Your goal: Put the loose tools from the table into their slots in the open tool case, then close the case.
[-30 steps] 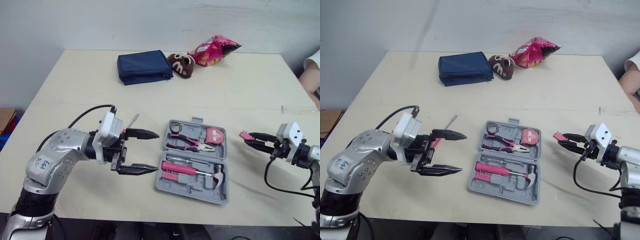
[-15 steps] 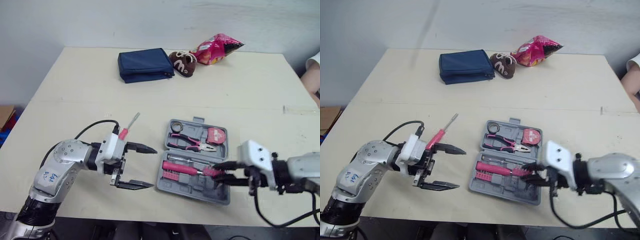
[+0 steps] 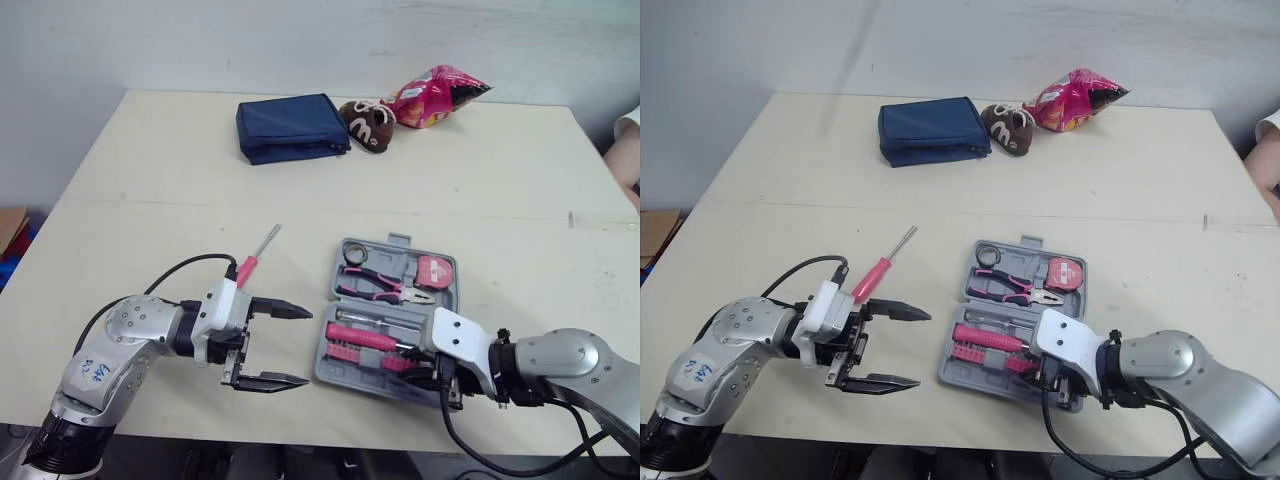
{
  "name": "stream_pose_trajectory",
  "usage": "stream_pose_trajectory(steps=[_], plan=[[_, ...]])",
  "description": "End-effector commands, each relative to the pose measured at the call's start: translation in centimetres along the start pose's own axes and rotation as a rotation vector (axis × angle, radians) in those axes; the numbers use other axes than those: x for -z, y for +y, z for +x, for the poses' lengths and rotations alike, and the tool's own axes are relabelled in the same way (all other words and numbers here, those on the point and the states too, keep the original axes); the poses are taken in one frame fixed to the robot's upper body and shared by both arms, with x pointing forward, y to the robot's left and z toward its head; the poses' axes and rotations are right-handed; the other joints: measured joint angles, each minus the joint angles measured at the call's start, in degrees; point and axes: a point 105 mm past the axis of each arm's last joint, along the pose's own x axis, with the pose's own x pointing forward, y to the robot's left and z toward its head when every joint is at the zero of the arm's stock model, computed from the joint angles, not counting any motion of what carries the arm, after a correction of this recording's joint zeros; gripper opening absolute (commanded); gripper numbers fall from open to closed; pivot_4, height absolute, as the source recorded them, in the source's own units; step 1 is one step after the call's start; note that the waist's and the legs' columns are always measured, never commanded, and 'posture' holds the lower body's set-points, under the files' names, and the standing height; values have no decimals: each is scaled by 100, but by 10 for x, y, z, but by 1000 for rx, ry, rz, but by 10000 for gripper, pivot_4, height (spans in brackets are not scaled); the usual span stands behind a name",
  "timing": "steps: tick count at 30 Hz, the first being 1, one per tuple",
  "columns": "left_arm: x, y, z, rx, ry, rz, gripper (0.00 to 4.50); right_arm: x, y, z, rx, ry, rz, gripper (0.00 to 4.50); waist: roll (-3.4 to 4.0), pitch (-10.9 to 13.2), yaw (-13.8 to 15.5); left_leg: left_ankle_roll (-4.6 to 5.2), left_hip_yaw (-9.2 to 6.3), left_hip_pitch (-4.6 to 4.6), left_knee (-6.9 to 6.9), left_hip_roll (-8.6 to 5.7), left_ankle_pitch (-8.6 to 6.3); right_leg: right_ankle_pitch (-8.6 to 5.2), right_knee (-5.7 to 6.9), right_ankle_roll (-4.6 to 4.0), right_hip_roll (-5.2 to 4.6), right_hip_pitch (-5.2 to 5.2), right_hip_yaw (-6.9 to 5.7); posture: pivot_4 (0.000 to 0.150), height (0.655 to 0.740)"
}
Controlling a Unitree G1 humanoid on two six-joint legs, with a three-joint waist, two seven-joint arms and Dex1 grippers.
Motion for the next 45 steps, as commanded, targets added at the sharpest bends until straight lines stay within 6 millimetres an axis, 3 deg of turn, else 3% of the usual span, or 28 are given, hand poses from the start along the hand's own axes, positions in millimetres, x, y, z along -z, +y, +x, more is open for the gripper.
stream_pose_trajectory(steps=[1, 16, 24, 28, 29, 34, 38, 41, 45], plan=[[-7, -4, 0, 15, -5, 28, 45000, -6, 5, 2, 10, 2, -42, 8168, 0, 0, -4, 0, 0, 0, -1, 0, 0, 0, 0, 0, 0, 0, 0, 1500, 7400], [-5, -7, -1, 9, 12, 16, 45000, -12, 10, 18, -59, -17, -38, 8168, -13, -8, -22, -1, 0, 3, 1, 2, 1, 0, 7, -1, 2, 0, -1, 1500, 7400], [-4, -6, -1, -3, 14, 14, 45000, -14, 9, 18, -71, -23, 15, 8168, -17, -10, -23, 0, 0, 3, 2, 2, 0, 0, 7, -1, 1, 0, -1, 1500, 7400], [-4, -7, -2, -10, 13, 8, 45000, -32, 11, 7, -73, -122, -108, 27704, -17, -10, -14, 0, 0, 2, 3, 1, 0, 0, 8, -1, 1, 0, -1, 1500, 7400], [-3, -7, -2, -12, 13, 6, 45000, -37, 11, 3, -72, -152, -128, 30277, -17, -10, -13, 0, 0, 2, 2, 1, 0, 0, 8, -1, 1, 0, -1, 1500, 7400], [-2, -9, -4, -18, 10, -6, 45000, -38, 12, -24, -94, -219, -190, 30277, -18, -10, 25, 5, 0, -1, 3, -1, -3, 0, 1, -1, -1, 1, -2, 1500, 7400], [-2, -8, -4, -20, 6, -6, 45000, -40, 17, -33, -120, -372, -169, 30277, -19, -10, 61, 5, -1, 0, 4, 0, -3, 0, -1, -1, 1, 4, -5, 1500, 7400], [-3, -5, -2, -21, 1, 1, 45000, -34, 20, -32, -132, -475, -140, 22415, -33, -17, 89, 5, -2, 4, 9, 1, -3, 0, 3, 0, 5, 9, -5, 1500, 7400], [-4, -3, -1, -19, 0, 5, 45000, -16, 16, -20, -110, -452, -149, 2938, -35, -17, 102, 15, 1, 10, 16, -1, -7, 5, 6, 3, 0, 16, -3, 1500, 7400]])
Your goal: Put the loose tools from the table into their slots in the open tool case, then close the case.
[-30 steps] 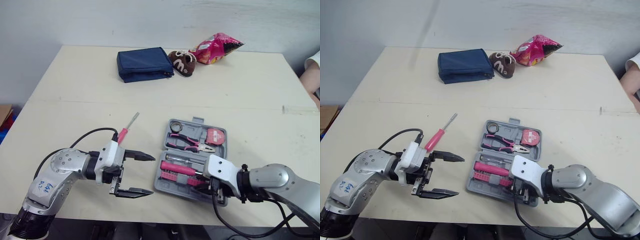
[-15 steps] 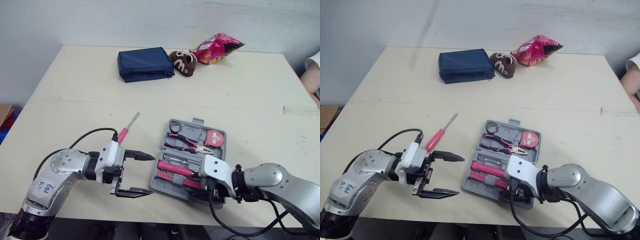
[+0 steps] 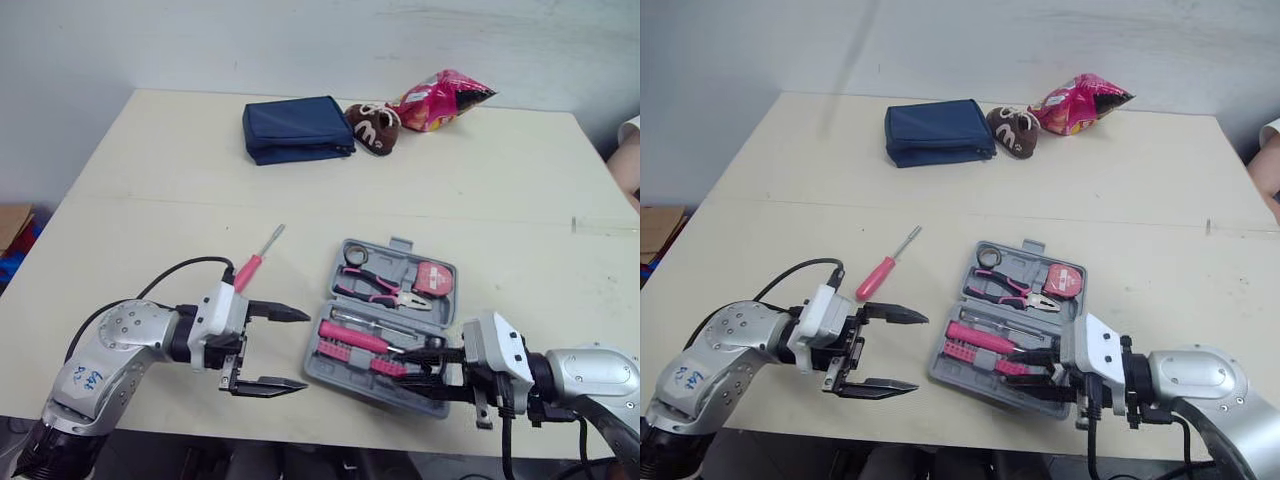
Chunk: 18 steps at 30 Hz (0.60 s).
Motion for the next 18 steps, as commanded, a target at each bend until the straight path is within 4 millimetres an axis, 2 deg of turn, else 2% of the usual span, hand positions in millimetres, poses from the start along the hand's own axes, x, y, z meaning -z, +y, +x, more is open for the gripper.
stream_pose_trajectory(steps=[1, 9, 18], plan=[[-4, 0, 0, 4, -10, 19, 45000, 9, -2, 4, 7, -3, -51, 675, -1, 0, 3, 7, 0, 2, 1, 0, -3, 2, 0, -1, 0, 1, 0, 1500, 7400], [-5, -2, -1, 0, 4, 14, 45000, 41, -8, 15, 46, 8, -59, 675, 0, 0, 25, 8, -2, 7, 1, 0, 0, 4, 13, -8, 1, 0, -1, 1500, 7400], [-5, -3, -1, -9, 7, 10, 45000, 56, -8, 19, 56, 57, -18, 675, 0, 0, 36, 8, -2, 10, 3, 0, 0, 5, 16, -9, 0, 2, -1, 1500, 7400]])
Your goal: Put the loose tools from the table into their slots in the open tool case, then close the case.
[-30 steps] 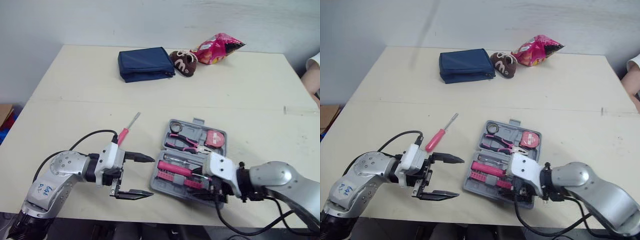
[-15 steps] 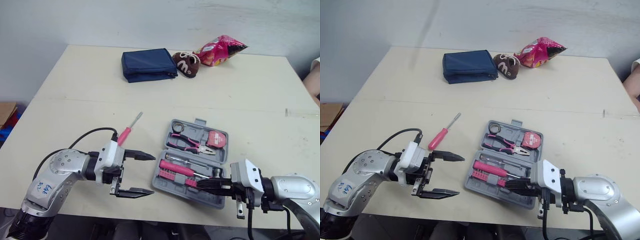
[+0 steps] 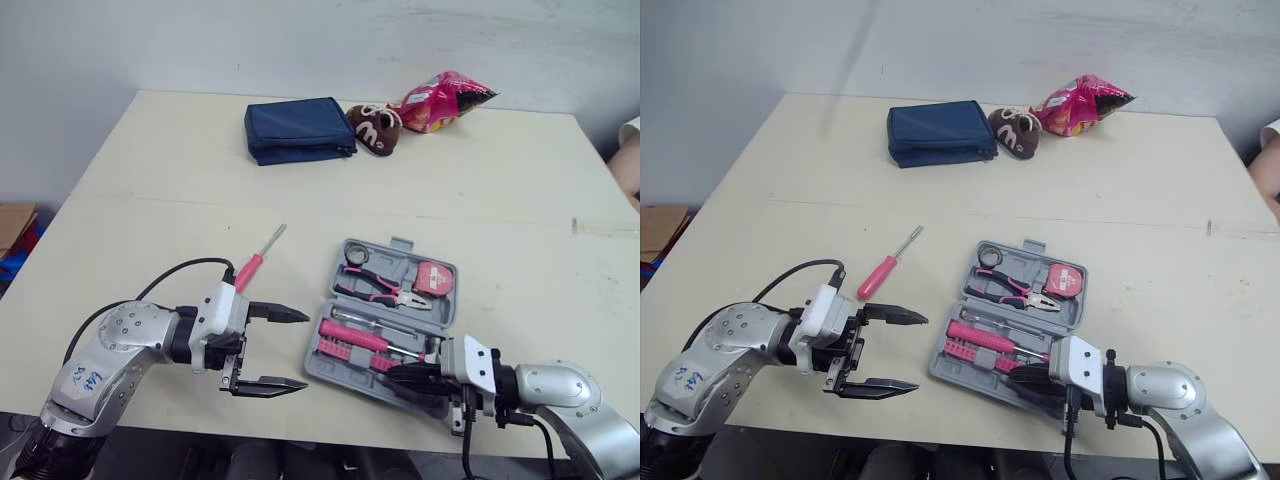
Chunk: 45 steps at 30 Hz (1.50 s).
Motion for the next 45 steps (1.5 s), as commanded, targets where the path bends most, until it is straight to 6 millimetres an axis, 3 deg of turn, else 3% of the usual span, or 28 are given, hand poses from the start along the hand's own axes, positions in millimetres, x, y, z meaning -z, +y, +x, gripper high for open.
stream_pose_trajectory(steps=[1, 14, 23, 29, 32, 35, 41, 45], plan=[[-8, -3, -1, 5, -4, 32, 45000, 3, 2, 2, 0, 12, 11, 675, 0, 0, 0, 1, 0, 1, 1, 0, 0, 0, 0, 0, 0, 1, 0, 1500, 7400], [-8, -2, 0, 6, -3, 36, 45000, -1, -6, -1, 58, -24, 84, 675, 0, 0, 1, 3, 0, 4, 3, 0, 0, 2, 4, -2, 0, 4, 0, 1500, 7400], [-8, 0, 1, 4, 0, 37, 45000, 29, 0, 0, 50, 105, 151, 675, -8, -5, -1, 6, 0, 9, 3, 0, -1, 2, 4, -3, 0, 9, 0, 1500, 7400], [-2, 8, -6, -39, 40, 40, 45000, 19, -5, 1, 63, 98, 113, 675, -26, -16, -4, 8, 1, 47, -7, 1, -3, 4, 4, -8, 0, 36, 0, 1500, 7400], [2, 16, -13, -76, 66, 45, 45000, -1, -14, -10, 109, 25, 90, 675, -24, -15, 4, 11, 1, 47, -7, 0, 1, 6, 6, -11, -1, 35, 1, 1500, 7400], [6, 27, -25, -130, 83, 49, 45000, -22, -21, -34, 190, -94, 41, 675, -22, -13, 21, 13, 3, 40, -6, -1, 2, 6, 7, -12, -2, 30, 0, 1500, 7400], [6, 56, -67, -351, 66, 49, 45000, -11, -20, -84, 325, -59, -17, 675, -22, -13, 22, 10, 3, 37, -17, 0, -3, 4, 2, -14, 0, 25, -2, 1500, 7400], [17, 65, -103, -492, 95, 40, 45000, 4, -17, -125, 457, -23, 20, 675, -21, -13, -1, 10, 12, 38, -16, 1, -5, 3, 1, -14, -4, 24, -2, 1500, 7400]])
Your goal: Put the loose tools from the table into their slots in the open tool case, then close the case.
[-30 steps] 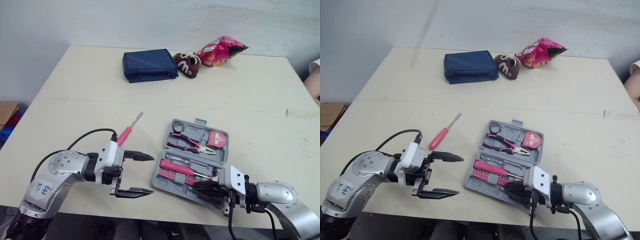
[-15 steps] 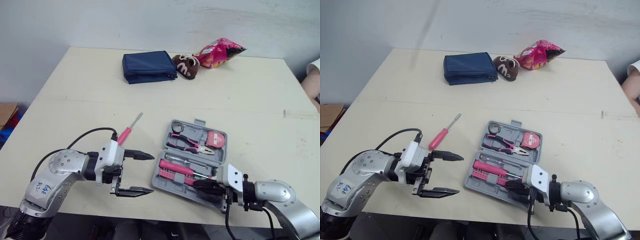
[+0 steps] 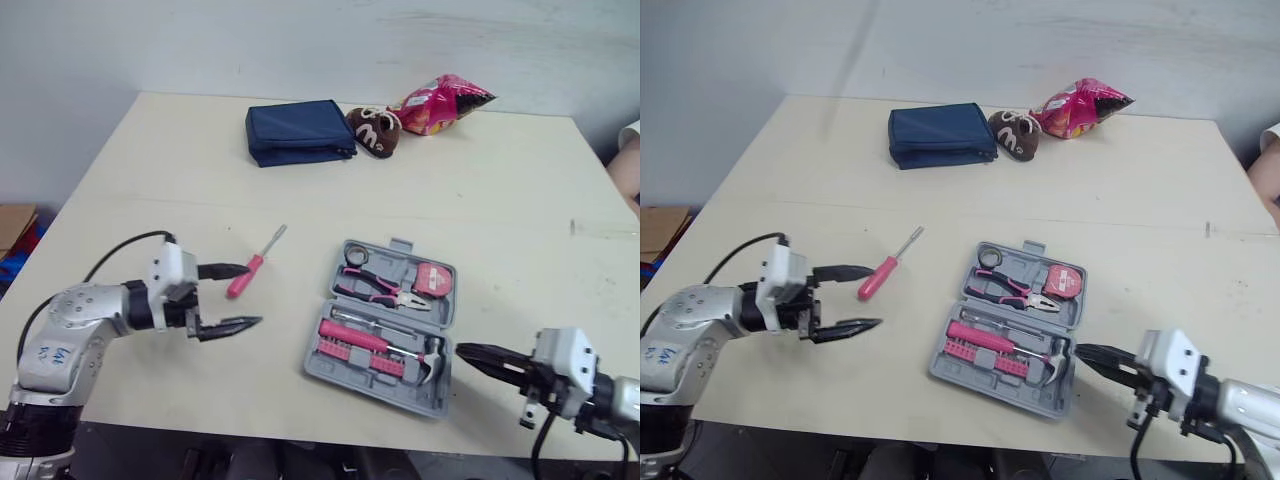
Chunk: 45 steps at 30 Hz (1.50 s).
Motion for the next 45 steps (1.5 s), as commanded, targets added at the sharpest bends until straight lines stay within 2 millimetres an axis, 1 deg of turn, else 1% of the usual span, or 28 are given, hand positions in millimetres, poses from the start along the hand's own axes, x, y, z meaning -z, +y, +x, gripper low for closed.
stream_pose_trajectory(steps=[1, 3, 5, 6, 8, 9, 10, 11, 14, 16, 18, 21, 23, 26, 28, 32, 35, 38, 41, 45], plan=[[7, 20, -34, -148, 31, 30, 45000, 5, -15, -39, 141, 5, -18, 3316, 0, 0, -12, 0, 2, 2, -2, 1, 0, 0, -1, 0, 0, 0, 0, 1500, 7400], [19, 29, -60, -250, 60, 18, 45000, 16, -21, -60, 226, 49, -34, 9949, 0, 0, -22, 0, 7, 6, -6, 2, -2, -1, 0, -3, -1, 0, 1, 1500, 7400], [30, 35, -81, -331, 86, 10, 45000, 25, -25, -78, 300, 82, -57, 20455, 1, 1, -22, -2, 8, 11, -10, 4, -4, -4, 0, -9, -2, 0, 0, 1500, 7400], [40, 35, -97, -389, 112, -11, 45000, 33, -27, -93, 353, 112, -54, 25854, 2, 1, -23, -2, 9, 13, -13, 4, -4, -6, 0, -12, -2, -1, 0, 1500, 7400], [54, 34, -119, -462, 146, -42, 45000, 44, -28, -112, 414, 154, -52, 36499, 2, 1, -14, -2, 13, 17, -18, 3, -8, -9, -1, -18, -9, -1, 0, 1500, 7400], [61, 32, -129, -506, 156, -65, 45000, 49, -28, -122, 446, 174, -41, 41188, 3, 2, -11, -1, 14, 18, -20, 2, -10, -11, -1, -21, -12, -1, -1, 1500, 7400], [65, 30, -136, -532, 160, -78, 45000, 52, -28, -127, 465, 185, -36, 44442, 2, 1, -11, -1, 15, 18, -22, 3, -13, -12, -2, -22, -13, -2, -2, 1500, 7400], [69, 28, -145, -579, 162, -96, 45000, 56, -28, -136, 485, 205, -34, 44442, 2, 1, -12, -1, 15, 19, -24, 3, -15, -13, -3, -25, -14, -2, -2, 1500, 7400], [78, 20, -165, -672, 172, -121, 45000, 64, -26, -153, 511, 204, -37, 44442, 0, 0, -10, -2, 15, 22, -33, 3, -20, -16, -6, -30, -19, -1, -5, 1500, 7400], [80, 18, -170, -698, 171, -130, 45000, 68, -25, -158, 516, 208, -48, 44442, 0, 0, -11, -1, 17, 27, -39, 2, -20, -17, -7, -32, -21, 2, -6, 1500, 7400], [81, 18, -170, -711, 163, -131, 45000, 73, -25, -159, 513, 213, -36, 44442, 1, -1, -7, -2, 18, 34, -49, 0, -20, -18, -7, -33, -22, 5, -6, 1500, 7400], [74, 24, -161, -717, 125, -115, 45000, 71, -38, -154, 561, 171, -36, 44442, 5, -3, -9, -20, 20, 41, -54, -2, -20, -17, -6, -36, -25, 10, -6, 1500, 7400], [67, 25, -151, -691, 100, -99, 45000, 65, -45, -144, 559, 123, -48, 44442, 4, -3, -9, -24, 20, 41, -54, -3, -17, -13, -6, -38, -26, 9, -6, 1500, 7400], [60, 23, -134, -646, 74, -136, 45000, 59, -48, -126, 517, 68, -41, 44442, 7, -5, -17, -26, 21, 41, -57, -2, -14, -11, -4, -37, -25, 8, -7, 1500, 7400], [54, 22, -121, -616, 64, -153, 45000, 46, -50, -111, 475, -25, -37, 44442, 8, -6, -22, -21, 21, 41, -65, -3, -10, -10, -4, -36, -25, 7, -7, 1500, 7400], [42, 27, -93, -609, 74, -208, 45000, 4, -46, -80, 331, -258, -83, 44442, 17, -3, -14, -8, 21, 41, -78, -3, 2, -11, -4, -35, -22, 4, -7, 1500, 7400], [41, 32, -76, -621, 99, -252, 45000, -15, -42, -62, 270, -340, -106, 44442, 20, -1, -6, -10, 19, 40, -77, -3, 4, -10, -3, -31, -21, 4, -7, 1500, 7400], [32, 43, -45, -619, 73, -309, 45000, -35, -33, -35, 177, -421, -159, 44442, 20, 0, 11, -15, 14, 38, -73, -4, 8, -9, -3, -28, -15, 4, -8, 1500, 7400], [31, 45, -22, -605, 117, -326, 45000, -44, -27, -17, 114, -453, -180, 44442, 20, 0, 17, -14, 10, 33, -60, -6, 14, -3, 2, -18, -14, 4, -8, 1500, 7400], [33, 39, 9, -549, 167, -366, 45000, -46, -22, -7, 84, -458, -185, 44442, 19, 0, 3, -21, 12, 32, -59, -8, 19, 0, 1, -13, -12, 4, -5, 1500, 7400]])
